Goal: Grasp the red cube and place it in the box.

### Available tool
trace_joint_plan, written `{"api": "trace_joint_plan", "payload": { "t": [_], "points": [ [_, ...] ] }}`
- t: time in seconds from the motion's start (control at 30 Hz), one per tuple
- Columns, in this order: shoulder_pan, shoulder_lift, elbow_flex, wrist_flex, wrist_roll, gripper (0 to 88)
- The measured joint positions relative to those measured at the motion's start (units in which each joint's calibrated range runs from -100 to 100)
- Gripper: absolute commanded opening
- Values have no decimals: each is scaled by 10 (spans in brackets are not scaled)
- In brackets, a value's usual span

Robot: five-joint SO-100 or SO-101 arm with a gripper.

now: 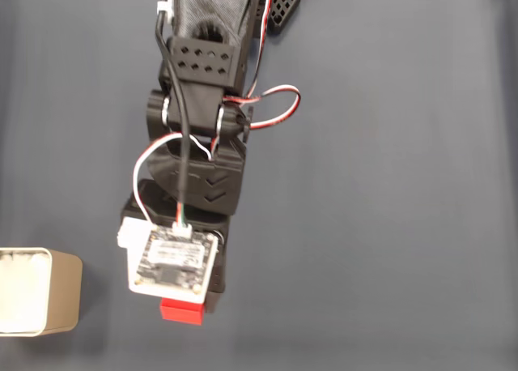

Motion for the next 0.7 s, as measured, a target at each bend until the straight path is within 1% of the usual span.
{"api": "trace_joint_plan", "payload": {
  "t": [0.2,0.7],
  "points": [
    [21,-11,3,-2,0,16],
    [80,-11,4,-52,0,14]
  ]
}}
